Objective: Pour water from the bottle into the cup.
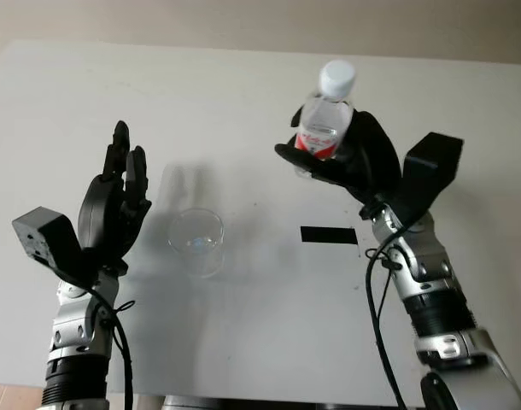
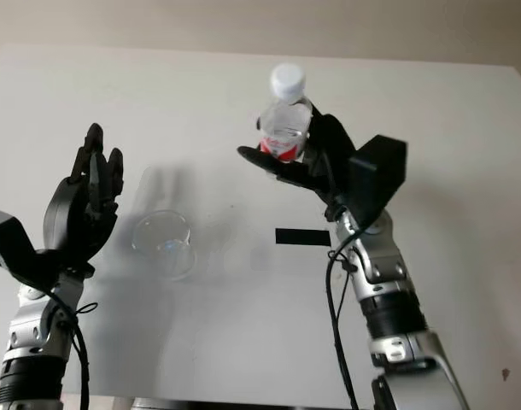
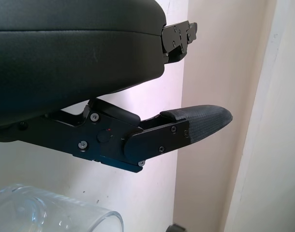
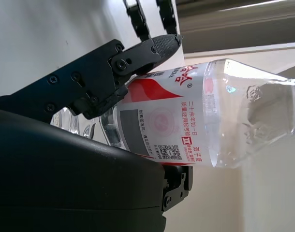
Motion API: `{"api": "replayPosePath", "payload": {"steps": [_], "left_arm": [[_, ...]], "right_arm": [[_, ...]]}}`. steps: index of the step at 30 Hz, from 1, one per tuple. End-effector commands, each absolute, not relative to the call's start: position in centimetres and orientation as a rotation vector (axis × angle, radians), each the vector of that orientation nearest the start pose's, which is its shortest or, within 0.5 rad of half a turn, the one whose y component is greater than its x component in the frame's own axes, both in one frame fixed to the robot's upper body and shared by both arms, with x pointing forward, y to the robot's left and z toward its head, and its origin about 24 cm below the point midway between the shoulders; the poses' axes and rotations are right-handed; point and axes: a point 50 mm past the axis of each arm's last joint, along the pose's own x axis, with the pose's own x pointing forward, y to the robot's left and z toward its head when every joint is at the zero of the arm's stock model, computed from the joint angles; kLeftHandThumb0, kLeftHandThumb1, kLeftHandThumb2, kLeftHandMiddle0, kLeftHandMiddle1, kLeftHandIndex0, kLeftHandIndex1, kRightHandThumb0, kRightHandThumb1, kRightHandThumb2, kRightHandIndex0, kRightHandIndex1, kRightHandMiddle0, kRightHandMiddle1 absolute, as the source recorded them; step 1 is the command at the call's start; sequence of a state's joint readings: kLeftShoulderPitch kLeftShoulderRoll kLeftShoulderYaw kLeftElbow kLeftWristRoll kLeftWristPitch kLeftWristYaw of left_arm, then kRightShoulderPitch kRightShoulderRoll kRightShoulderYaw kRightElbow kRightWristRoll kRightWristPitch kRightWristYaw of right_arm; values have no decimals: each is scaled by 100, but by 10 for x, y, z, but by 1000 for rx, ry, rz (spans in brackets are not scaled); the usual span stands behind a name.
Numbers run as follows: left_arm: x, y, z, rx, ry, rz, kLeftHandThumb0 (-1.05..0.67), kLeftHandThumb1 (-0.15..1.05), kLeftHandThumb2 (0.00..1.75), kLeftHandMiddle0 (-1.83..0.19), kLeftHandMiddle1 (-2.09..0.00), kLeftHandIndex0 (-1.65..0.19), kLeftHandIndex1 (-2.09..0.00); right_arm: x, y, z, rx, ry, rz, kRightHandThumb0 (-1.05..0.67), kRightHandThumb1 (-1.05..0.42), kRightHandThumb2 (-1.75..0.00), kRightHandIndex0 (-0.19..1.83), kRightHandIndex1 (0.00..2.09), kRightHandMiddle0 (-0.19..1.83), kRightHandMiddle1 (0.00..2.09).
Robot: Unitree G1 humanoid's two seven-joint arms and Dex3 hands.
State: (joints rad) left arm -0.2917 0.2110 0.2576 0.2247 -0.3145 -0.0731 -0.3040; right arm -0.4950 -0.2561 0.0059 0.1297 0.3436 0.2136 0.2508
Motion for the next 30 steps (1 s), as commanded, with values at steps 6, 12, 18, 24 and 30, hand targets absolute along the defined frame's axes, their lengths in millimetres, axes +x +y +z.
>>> {"api": "replayPosePath", "payload": {"steps": [6, 12, 18, 24, 30], "left_arm": [[304, 227, 95, -119, -235, -97, -76, 105, 70, 19, 0, 19, 0], [305, 227, 96, -130, -236, -101, -76, 105, 70, 19, 0, 19, 0], [303, 228, 97, -145, -242, -101, -76, 105, 67, 19, 0, 19, 0], [302, 230, 98, -123, -243, -100, -76, 105, 68, 19, 0, 19, 0], [302, 231, 98, -130, -244, -98, -75, 105, 68, 19, 0, 19, 0]], "right_arm": [[314, -165, 145, 53, -51, 360, -31, -105, -21, 107, 209, 46, 209], [310, -171, 140, 46, 1, 335, -28, -105, -24, 111, 209, 50, 209], [309, -174, 129, -10, 37, 306, -28, -105, -25, 111, 209, 51, 209], [308, -176, 110, -12, 78, 298, -29, -105, -25, 103, 209, 48, 209], [304, -174, 90, -4, 105, 308, -30, -105, -26, 101, 209, 48, 209]]}}
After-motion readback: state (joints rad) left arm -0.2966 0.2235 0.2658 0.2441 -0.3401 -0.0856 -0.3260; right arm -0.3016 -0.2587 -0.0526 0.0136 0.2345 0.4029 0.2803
